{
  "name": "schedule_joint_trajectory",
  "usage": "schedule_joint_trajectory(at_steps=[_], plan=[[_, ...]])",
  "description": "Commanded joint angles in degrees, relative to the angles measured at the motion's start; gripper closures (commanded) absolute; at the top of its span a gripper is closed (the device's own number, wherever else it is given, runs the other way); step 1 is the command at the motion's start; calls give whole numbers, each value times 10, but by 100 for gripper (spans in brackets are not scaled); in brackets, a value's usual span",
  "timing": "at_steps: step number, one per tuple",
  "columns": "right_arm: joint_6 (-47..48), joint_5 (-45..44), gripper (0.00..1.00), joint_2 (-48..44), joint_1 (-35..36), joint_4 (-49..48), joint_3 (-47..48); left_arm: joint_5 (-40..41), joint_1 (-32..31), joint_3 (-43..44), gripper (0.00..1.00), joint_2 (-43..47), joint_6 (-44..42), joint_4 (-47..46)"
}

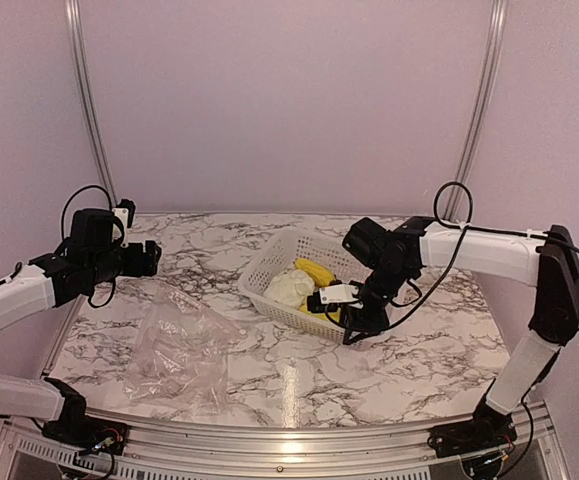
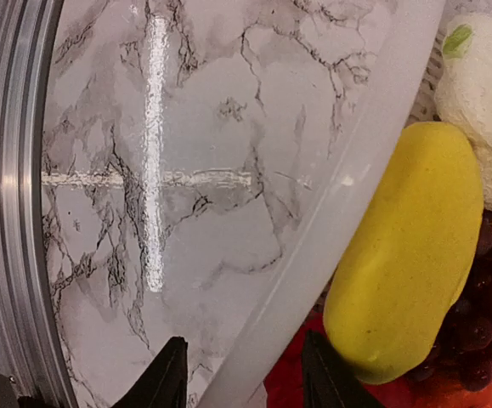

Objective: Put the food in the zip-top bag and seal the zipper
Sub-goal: Adjust the bin at the center of the board.

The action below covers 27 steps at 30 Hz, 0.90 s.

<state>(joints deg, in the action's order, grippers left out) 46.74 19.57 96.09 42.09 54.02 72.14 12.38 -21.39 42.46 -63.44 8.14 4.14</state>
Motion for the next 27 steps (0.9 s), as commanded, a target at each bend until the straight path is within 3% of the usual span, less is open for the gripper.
schedule_joint_trajectory(at_steps=[1,9,16,21,27], plan=[[16,51,56,11,-72,55,122,-9,-3,-1,6,-7,-6,1],[-76,33,54,124,-162,-33,268,-12,-7,-1,6,-11,-7,1],[-121,-87,50,227,-172,-128,350,-18,-13,1,6,-17,-9,4],[-119,-111,50,297,-173,-115,414,-20,-18,0,6,-18,-9,6],[-148,-109,59,325,-189,-110,439,-19,-24,2,6,-20,-13,9]])
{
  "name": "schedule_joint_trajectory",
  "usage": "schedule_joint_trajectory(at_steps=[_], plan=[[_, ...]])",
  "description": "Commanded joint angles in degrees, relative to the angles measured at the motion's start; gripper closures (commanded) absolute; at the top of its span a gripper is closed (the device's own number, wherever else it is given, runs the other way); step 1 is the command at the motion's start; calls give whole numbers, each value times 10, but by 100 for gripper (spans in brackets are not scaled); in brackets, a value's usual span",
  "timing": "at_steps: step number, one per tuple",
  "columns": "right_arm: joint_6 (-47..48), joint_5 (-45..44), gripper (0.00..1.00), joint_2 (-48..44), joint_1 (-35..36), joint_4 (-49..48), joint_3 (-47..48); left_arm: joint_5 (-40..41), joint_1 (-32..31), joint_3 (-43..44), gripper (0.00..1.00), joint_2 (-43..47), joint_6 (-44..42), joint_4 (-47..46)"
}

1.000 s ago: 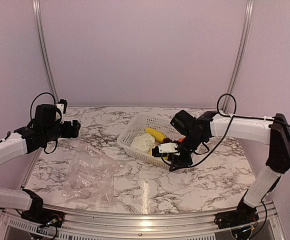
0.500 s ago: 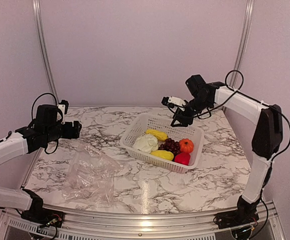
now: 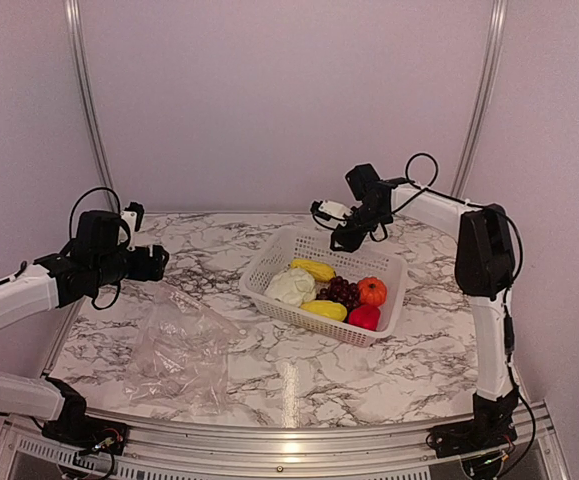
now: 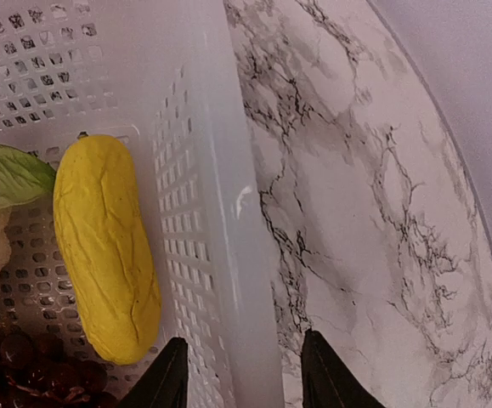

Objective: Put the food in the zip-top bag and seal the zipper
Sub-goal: Adjust the bin at the center of the board.

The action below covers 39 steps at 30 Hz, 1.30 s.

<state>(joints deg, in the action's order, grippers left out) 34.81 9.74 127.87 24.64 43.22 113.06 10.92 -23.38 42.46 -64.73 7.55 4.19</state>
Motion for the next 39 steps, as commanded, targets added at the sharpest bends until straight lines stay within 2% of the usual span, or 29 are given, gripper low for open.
schedule_joint_trajectory(at_steps=[1,8,12,17,20,22,26,28,33,35,39], plan=[[-34,-8,61,7,-19,-2,30,-5,-5,2,6,-7,-8,8],[-90,35,85,-15,-66,11,1,-9,-6,4,6,-11,-8,10],[-168,43,96,-93,-93,-41,-118,-9,-6,6,6,-16,-9,12],[-250,29,96,-218,-125,-110,-288,-7,-7,8,5,-20,-8,13],[-302,-10,100,-292,-138,-137,-384,-11,-11,17,5,-27,7,24],[-339,-47,100,-340,-146,-152,-438,-4,-19,34,5,-42,27,50],[-383,-39,100,-422,-151,-173,-520,48,-60,94,1,-88,59,138],[-387,-22,95,-450,-152,-181,-558,63,-64,122,1,-105,91,195],[-367,0,56,-464,-160,-182,-544,67,-63,130,1,-90,143,275],[-357,3,45,-471,-165,-180,-519,75,-63,119,1,-72,155,295],[-315,16,38,-483,-165,-183,-479,63,-58,78,1,-44,169,304]])
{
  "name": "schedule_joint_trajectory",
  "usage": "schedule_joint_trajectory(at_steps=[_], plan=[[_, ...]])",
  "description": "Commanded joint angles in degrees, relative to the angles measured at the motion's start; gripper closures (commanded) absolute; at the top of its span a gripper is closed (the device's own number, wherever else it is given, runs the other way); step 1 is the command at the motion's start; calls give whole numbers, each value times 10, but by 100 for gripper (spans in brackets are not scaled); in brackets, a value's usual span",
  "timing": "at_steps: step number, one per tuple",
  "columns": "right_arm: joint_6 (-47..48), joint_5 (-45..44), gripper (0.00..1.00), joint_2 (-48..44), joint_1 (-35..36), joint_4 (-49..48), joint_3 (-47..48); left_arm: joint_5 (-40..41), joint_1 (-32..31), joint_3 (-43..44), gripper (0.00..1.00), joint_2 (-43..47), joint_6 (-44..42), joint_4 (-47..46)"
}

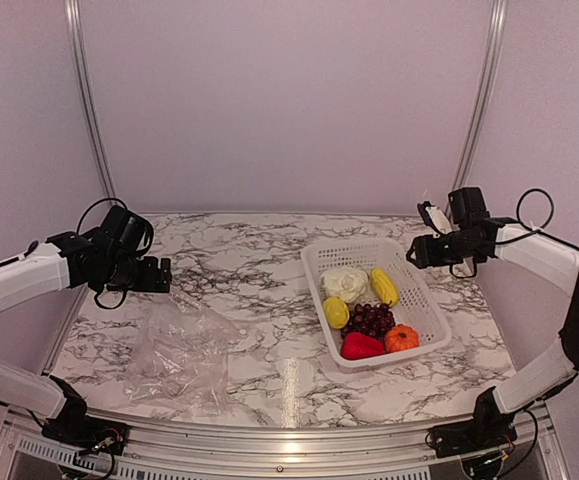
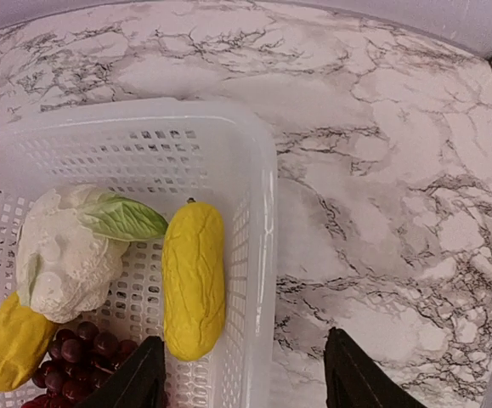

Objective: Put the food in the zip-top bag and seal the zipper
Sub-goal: Adjust the bin at the center of the board, then pick up the zipper food storage bag at the corner of the board.

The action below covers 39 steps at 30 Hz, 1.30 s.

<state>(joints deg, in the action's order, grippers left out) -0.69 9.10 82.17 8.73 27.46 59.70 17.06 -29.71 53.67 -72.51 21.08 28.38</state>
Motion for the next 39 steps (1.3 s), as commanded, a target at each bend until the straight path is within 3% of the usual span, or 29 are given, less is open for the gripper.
schedule_joint_trajectory(at_steps=[1,7,11,15,24,30,35,39], plan=[[56,42,38,-28,-6,-29,59,-8,9,-43,1,35,38,62],[180,322,38,-15,-1,21,86,-78,52,-94,5,14,44,23],[198,346,41,-12,31,19,77,-120,74,-107,18,-17,32,-24],[243,330,43,-7,92,36,78,-202,78,-104,37,-45,12,-79],[285,360,48,56,164,49,127,-266,75,-45,99,-86,1,-152],[289,383,49,119,178,75,201,-292,46,-11,100,-44,-44,-198],[301,398,49,153,178,89,266,-380,11,-21,100,46,-109,-255],[287,400,51,179,179,80,305,-437,8,-8,100,105,-166,-242]])
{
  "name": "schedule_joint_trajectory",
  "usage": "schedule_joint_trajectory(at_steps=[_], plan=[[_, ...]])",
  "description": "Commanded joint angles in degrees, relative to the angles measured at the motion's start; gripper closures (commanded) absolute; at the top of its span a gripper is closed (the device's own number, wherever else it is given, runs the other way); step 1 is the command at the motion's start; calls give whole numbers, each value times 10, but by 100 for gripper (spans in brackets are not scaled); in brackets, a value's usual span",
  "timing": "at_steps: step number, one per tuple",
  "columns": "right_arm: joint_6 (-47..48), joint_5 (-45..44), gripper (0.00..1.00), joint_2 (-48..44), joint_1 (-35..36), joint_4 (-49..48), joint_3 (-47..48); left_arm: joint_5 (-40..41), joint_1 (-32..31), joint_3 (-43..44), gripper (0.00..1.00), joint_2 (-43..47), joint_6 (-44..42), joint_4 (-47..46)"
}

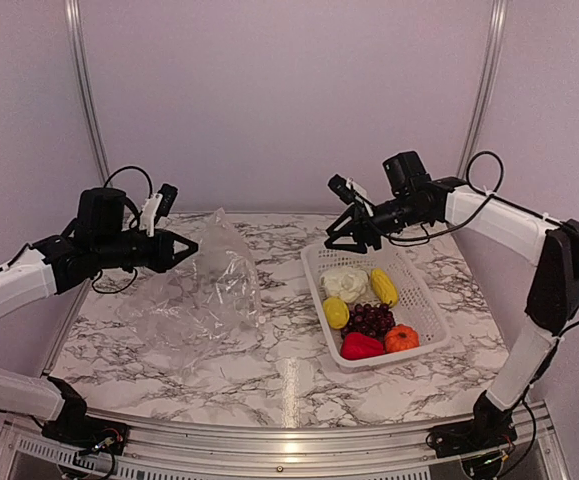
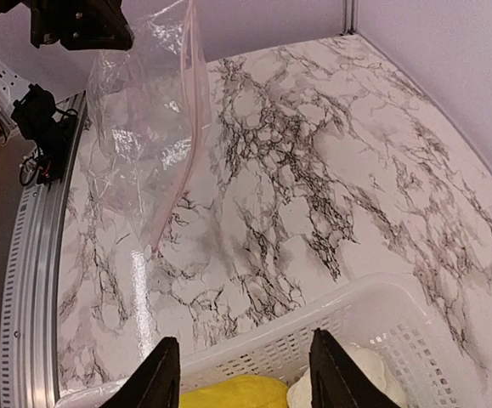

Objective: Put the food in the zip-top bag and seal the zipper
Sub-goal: Pick up the zipper food storage bag at the corner of the board, then pass from the left arm to the right

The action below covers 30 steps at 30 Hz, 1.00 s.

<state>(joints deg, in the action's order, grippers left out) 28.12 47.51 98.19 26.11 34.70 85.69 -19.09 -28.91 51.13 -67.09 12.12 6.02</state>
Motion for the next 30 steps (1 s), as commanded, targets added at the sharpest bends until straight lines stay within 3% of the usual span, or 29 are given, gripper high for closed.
schedule_joint_trajectory(at_steps=[1,7,14,21,28,30], plan=[[-5,15,52,25,7,8,55,-79,0,20,100,63,-86,-15],[-28,87,50,42,59,11,89,-128,-1,40,100,89,-117,12],[-51,57,50,54,131,-22,101,-187,-1,56,100,73,-112,30],[-77,74,51,80,138,-52,117,-217,-3,56,100,57,-103,25],[-76,123,60,114,150,-40,139,-231,-4,56,100,41,-108,26],[-74,129,69,120,157,-37,140,-234,-4,57,100,34,-112,29]])
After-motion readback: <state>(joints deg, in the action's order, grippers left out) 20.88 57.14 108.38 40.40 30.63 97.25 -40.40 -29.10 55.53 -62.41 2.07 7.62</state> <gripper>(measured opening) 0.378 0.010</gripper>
